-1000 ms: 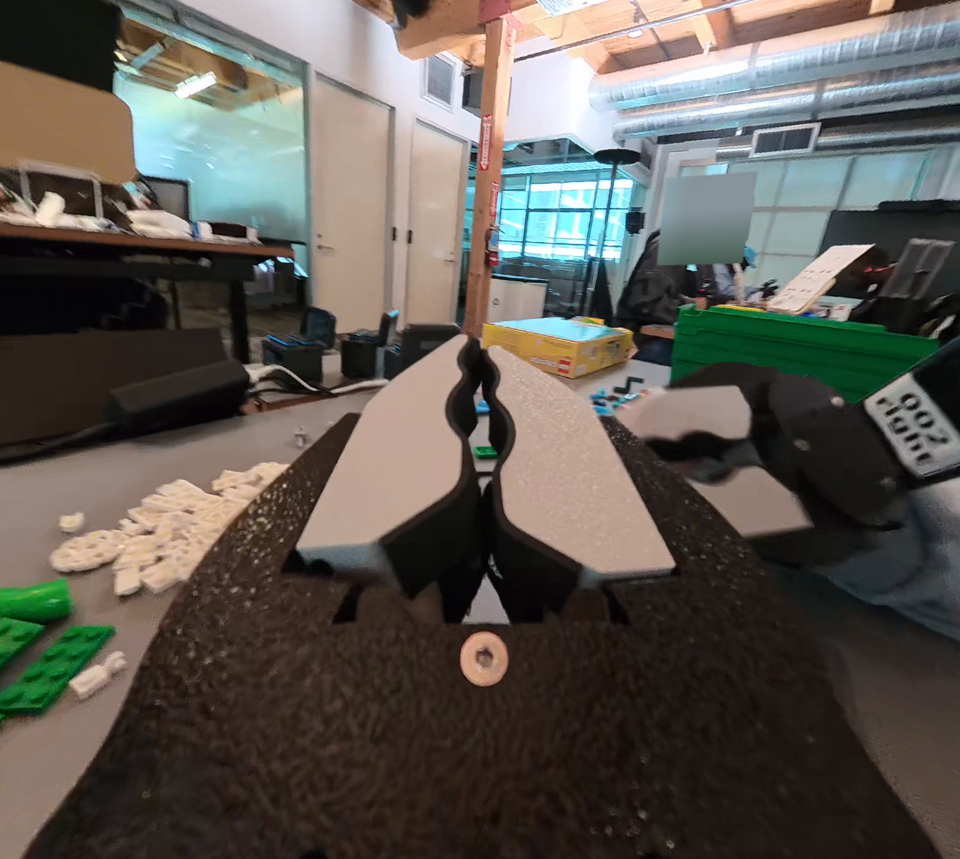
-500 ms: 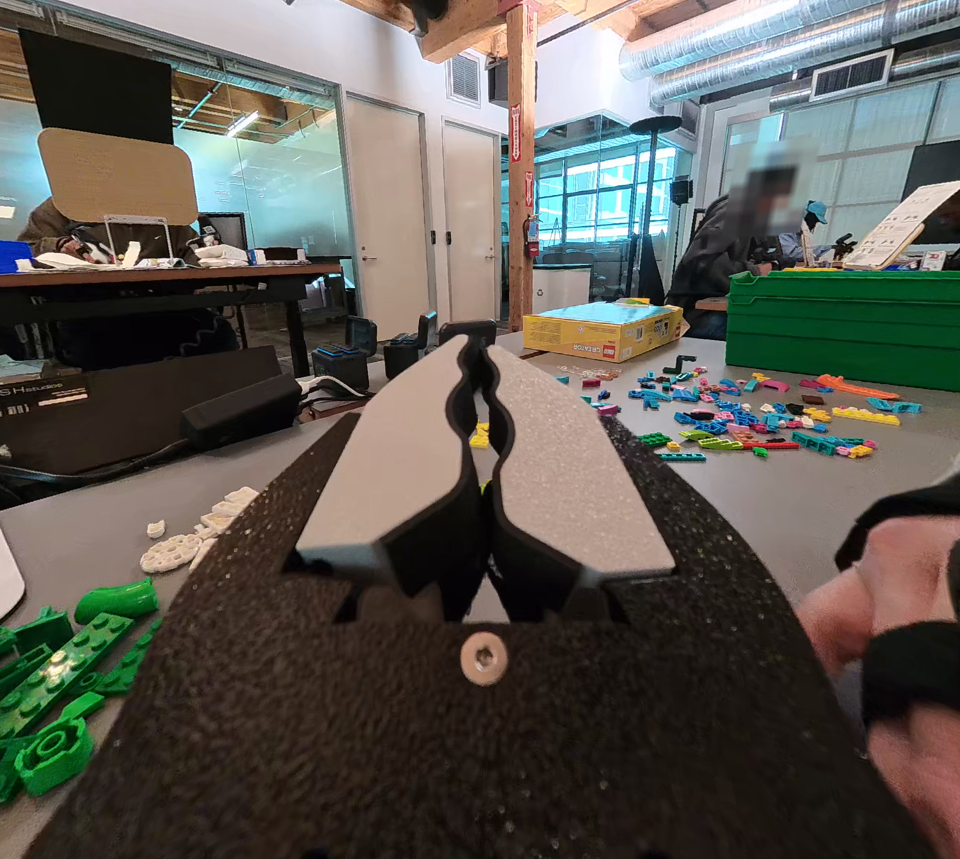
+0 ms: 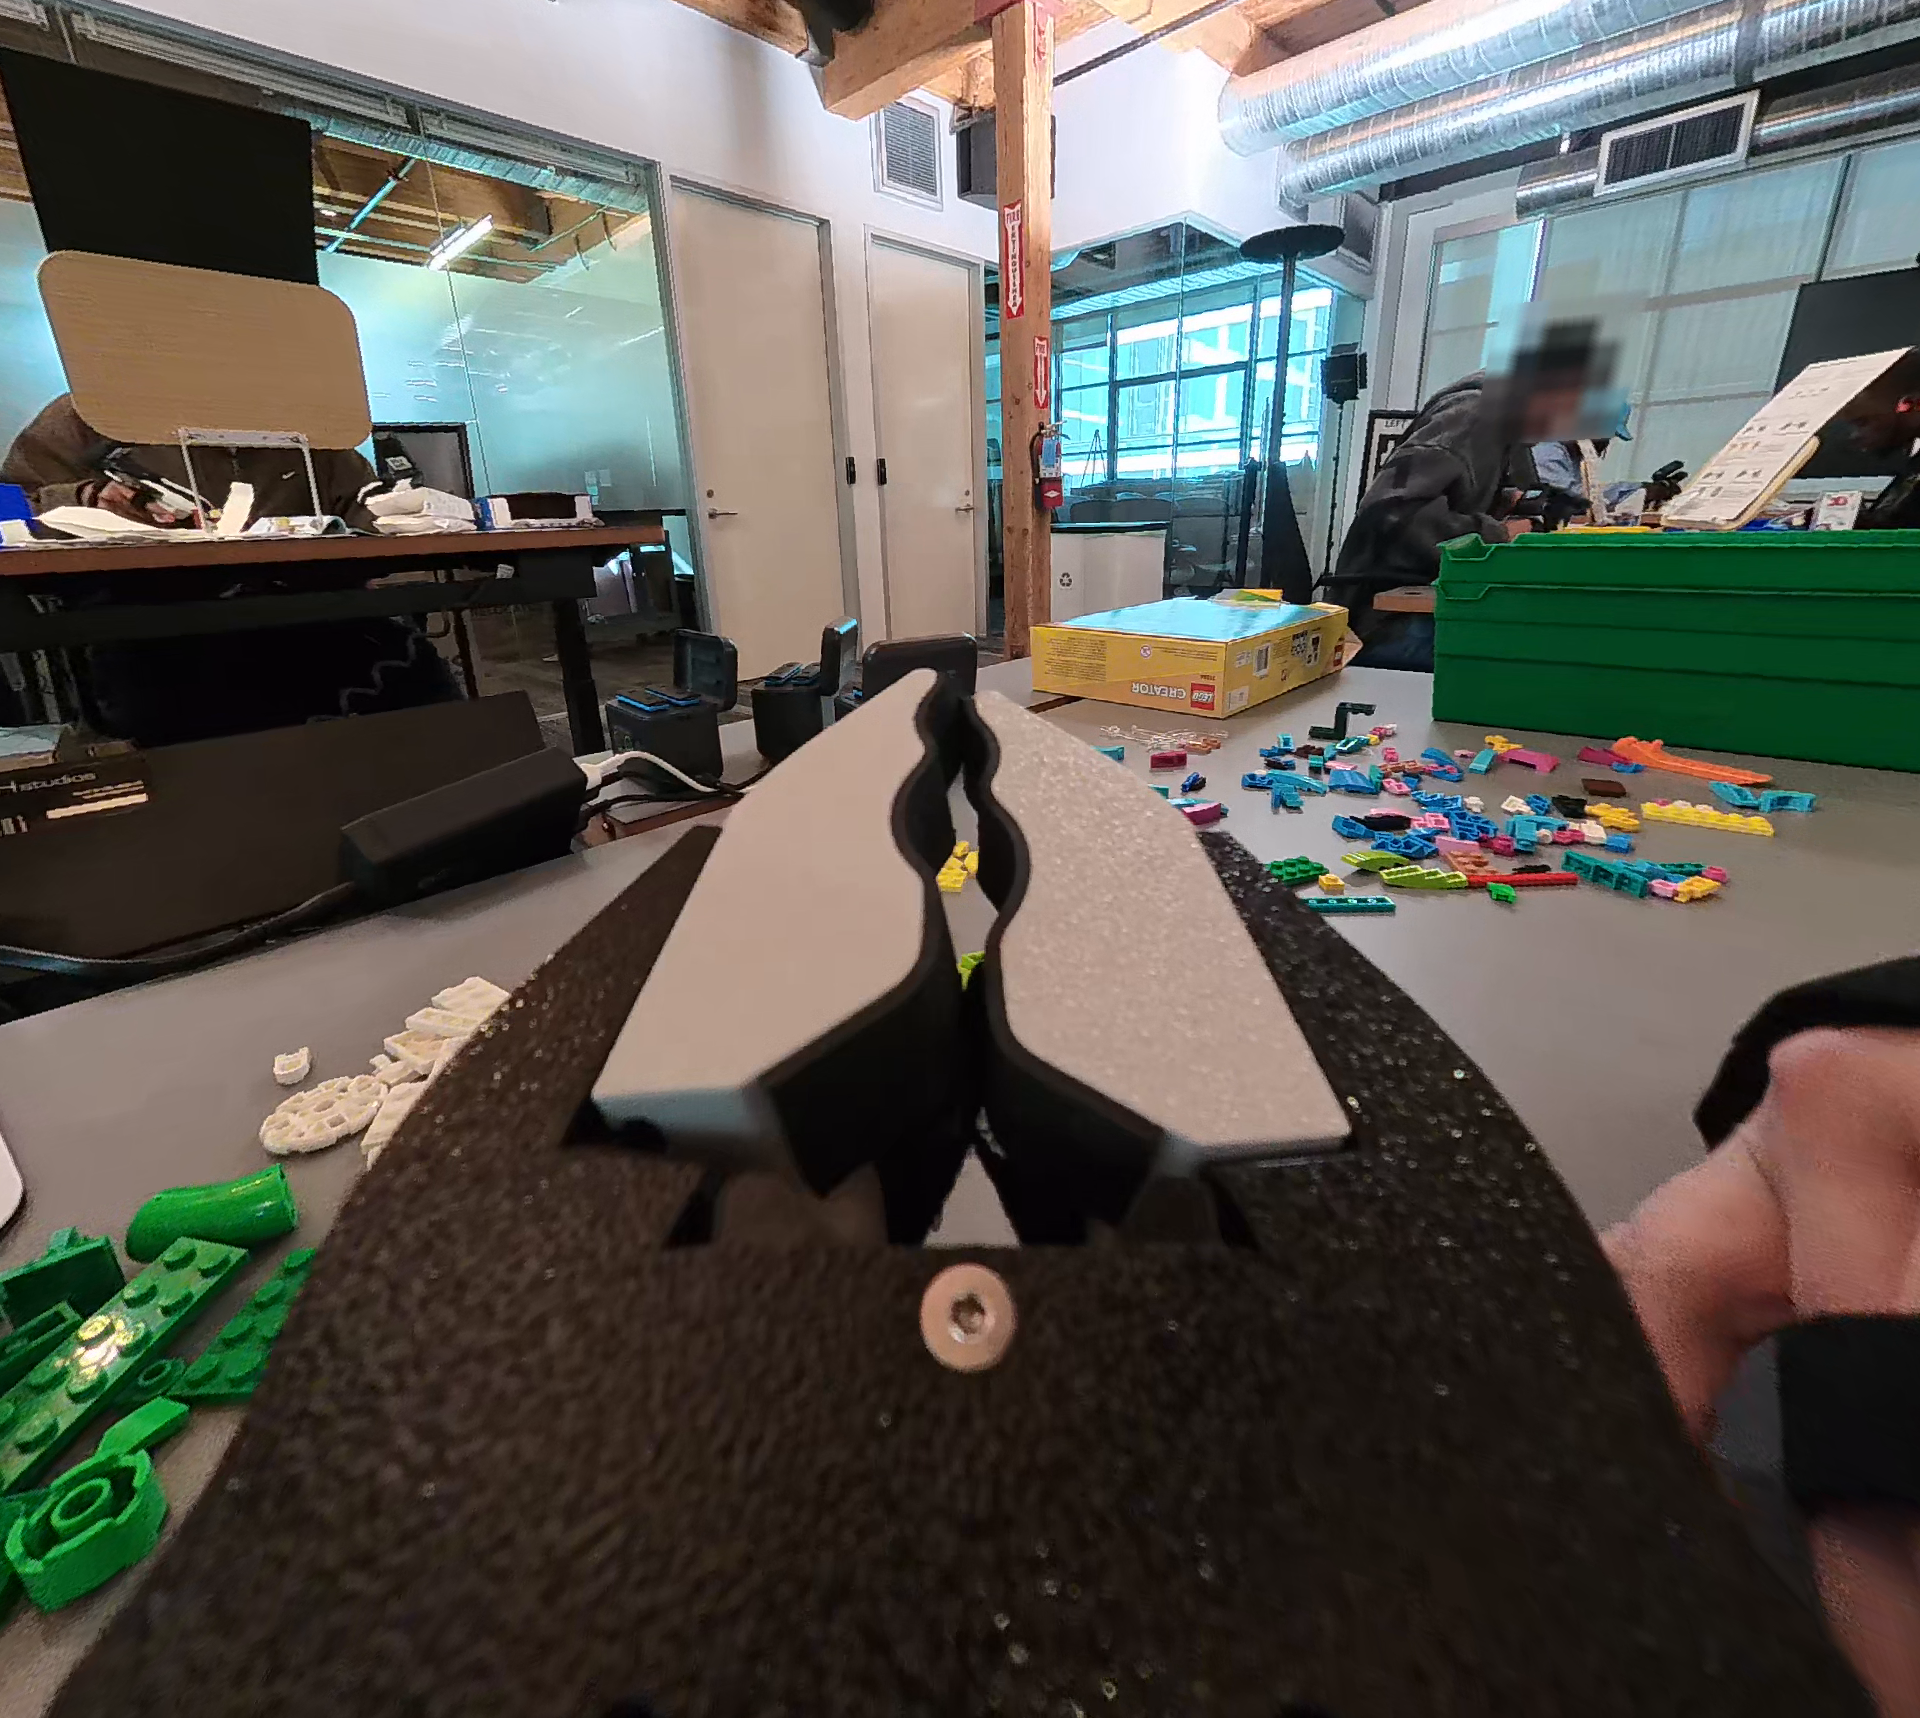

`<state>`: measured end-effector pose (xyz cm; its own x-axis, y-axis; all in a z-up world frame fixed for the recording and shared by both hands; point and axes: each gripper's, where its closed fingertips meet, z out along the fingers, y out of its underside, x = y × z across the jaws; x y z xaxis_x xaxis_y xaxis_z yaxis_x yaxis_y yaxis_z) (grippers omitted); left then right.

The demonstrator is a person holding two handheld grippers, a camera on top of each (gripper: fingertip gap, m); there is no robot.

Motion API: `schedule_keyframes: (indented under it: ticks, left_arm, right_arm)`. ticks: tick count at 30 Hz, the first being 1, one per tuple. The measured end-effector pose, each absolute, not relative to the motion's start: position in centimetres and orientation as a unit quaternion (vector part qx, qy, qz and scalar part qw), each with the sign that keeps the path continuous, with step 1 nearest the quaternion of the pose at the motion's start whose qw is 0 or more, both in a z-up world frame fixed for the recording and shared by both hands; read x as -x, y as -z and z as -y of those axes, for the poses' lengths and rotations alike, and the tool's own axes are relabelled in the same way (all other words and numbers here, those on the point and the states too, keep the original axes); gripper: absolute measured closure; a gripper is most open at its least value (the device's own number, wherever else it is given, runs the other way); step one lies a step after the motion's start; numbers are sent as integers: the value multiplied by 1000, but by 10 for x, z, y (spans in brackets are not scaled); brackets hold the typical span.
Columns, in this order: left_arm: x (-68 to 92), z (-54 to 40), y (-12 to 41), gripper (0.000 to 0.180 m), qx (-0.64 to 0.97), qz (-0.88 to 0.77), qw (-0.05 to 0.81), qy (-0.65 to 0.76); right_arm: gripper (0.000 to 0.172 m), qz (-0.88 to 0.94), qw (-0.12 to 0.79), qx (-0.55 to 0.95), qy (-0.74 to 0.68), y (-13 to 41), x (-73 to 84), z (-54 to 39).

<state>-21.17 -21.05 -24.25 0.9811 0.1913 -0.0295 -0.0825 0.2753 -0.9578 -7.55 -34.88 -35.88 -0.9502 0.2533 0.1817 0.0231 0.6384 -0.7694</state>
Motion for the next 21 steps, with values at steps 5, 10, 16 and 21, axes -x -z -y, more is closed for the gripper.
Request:
schedule_keyframes:
  ticks: [5,10,16,21]
  left_arm:
    - [212,210,242,180,596,47,797,-84]
    - [211,210,243,180,596,45,797,-82]
    - [189,196,261,180,664,-29,747,-24]
    - [186,195,261,180,664,-43,745,-49]
  right_arm:
    - [150,890,212,89,-392,357,94,329]
    - [151,884,319,71,-335,353,116,300]
    - [148,841,372,193,-342,332,140,219]
    - [134,825,295,305,-374,347,138,176]
